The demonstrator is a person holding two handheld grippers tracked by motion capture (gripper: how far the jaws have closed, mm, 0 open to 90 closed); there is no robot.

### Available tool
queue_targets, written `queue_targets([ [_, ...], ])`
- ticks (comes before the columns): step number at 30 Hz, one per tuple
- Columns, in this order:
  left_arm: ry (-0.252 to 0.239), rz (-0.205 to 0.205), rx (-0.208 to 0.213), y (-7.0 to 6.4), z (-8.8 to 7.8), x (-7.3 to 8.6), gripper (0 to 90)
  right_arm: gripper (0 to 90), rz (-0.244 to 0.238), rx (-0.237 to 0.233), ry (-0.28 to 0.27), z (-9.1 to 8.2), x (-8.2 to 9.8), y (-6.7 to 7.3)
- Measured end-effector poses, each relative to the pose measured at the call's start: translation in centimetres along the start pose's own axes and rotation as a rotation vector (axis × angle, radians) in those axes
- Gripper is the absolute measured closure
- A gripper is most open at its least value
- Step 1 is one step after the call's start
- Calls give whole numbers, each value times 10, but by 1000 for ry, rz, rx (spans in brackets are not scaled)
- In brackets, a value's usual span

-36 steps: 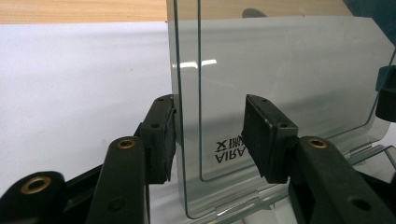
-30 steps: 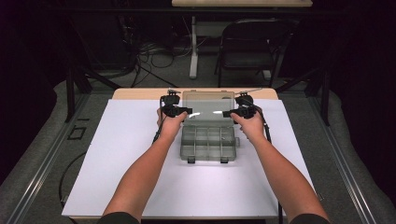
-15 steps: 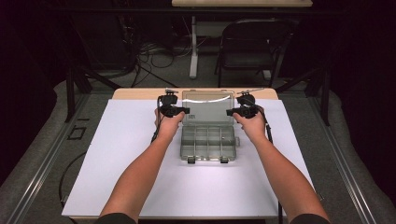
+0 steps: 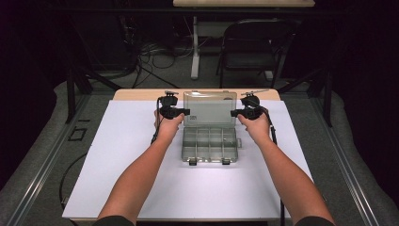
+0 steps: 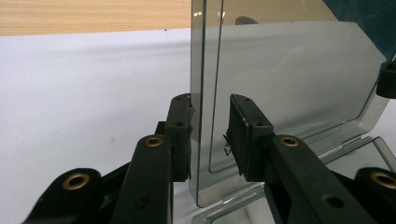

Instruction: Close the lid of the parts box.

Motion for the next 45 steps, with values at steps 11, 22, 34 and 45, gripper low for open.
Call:
queue_targets([
  [11,-3,4,3,3,-3,2,765,781,28,-23,-7,-3,0,-7],
  [22,-10,23,-16,8,-4,4,849,775,22,-19,0,-3,1,-5],
  [34,-37,59,-27,5,-6,6,855,778,26,8,-56,-6,-10,-6],
  [45,-53,74,-27,4,-6,6,856,780,33,86,-116,-3,-32,-1],
])
Point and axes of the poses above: each handheld gripper's, and its own axes: z roughly forward along the jaws, x roughly out of its underside, y roughly to its left, the point moved 4 cm from there along z, roughly forward along the jaws, and after that the axes turned 9 degrees about -y, right-handed, at the moved point
